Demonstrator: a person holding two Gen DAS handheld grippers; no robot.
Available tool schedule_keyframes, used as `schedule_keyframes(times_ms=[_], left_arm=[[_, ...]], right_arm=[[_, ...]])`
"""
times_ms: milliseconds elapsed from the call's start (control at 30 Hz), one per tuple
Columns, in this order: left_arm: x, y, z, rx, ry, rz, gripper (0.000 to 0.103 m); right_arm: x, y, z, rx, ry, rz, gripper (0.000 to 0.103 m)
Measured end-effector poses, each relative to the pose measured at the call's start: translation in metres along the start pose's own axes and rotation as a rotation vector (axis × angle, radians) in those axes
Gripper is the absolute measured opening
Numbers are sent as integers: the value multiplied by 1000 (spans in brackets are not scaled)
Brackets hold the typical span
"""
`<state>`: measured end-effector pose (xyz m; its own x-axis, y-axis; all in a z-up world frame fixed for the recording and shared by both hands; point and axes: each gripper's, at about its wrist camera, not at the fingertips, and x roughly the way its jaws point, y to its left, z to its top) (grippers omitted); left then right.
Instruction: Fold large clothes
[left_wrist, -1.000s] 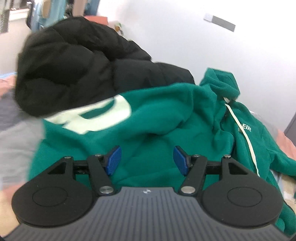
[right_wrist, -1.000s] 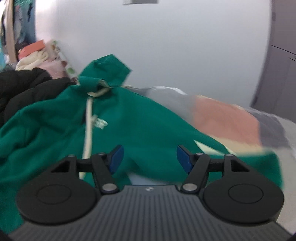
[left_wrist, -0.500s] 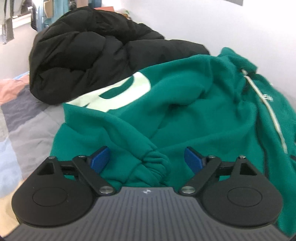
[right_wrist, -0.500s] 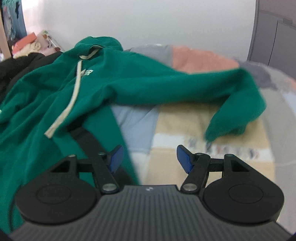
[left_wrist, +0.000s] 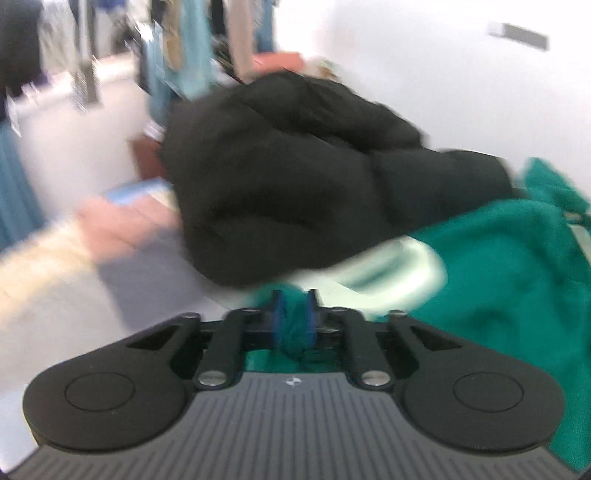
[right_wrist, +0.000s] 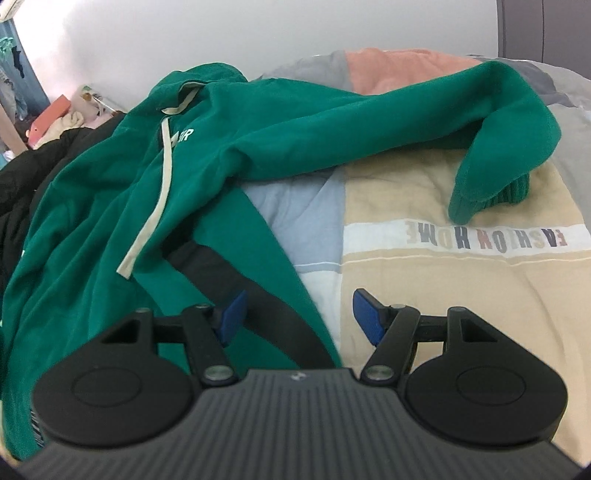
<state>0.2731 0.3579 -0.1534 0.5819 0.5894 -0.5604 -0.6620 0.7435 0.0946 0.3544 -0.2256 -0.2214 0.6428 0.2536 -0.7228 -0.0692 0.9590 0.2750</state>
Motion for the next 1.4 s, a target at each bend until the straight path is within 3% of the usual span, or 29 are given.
schedule_keyframes(times_ms=[67, 200, 367, 533, 600, 700, 833, 900, 967, 1100, 1200, 1333, 1400], left_arm=[[13, 25, 18, 2, -6, 108, 2], [42, 72, 40, -66, 14, 252, 2], [72, 106, 43, -108, 46, 351, 2], [69, 113, 27, -158, 66, 247, 4], [61, 110, 26, -165, 91, 210, 12], [40, 105, 22, -190, 119, 86, 63], [-2, 79, 16, -165, 101, -56, 66], [-15, 59, 7, -138, 165, -158, 66], [-21, 40, -5, -134, 225, -204, 67], [-22, 4, -33, -173, 330, -257, 68], [-13, -12, -53, -251, 424, -293, 68], [-4, -15, -60, -229, 419, -254, 68], [-1, -9, -65, -282, 419, -257, 69]], right_arm=[[2, 0, 1, -11, -5, 3, 65], [6, -1, 5, 9, -2, 28, 65], [8, -3, 6, 5, -5, 22, 65], [15, -16, 8, 57, 26, 40, 65], [16, -18, 7, 73, 37, 60, 65], [13, -17, 7, 75, 47, 98, 65], [3, -13, 4, 56, 44, 132, 65], [-4, -12, 2, 29, 42, 136, 65], [-13, -11, -2, 2, 36, 131, 65], [-30, -12, -9, -21, 6, 106, 66], [-33, -14, -21, -42, 36, 70, 72], [-28, -18, -37, -16, 113, 99, 72], [-24, -15, -40, -27, 117, 80, 72]])
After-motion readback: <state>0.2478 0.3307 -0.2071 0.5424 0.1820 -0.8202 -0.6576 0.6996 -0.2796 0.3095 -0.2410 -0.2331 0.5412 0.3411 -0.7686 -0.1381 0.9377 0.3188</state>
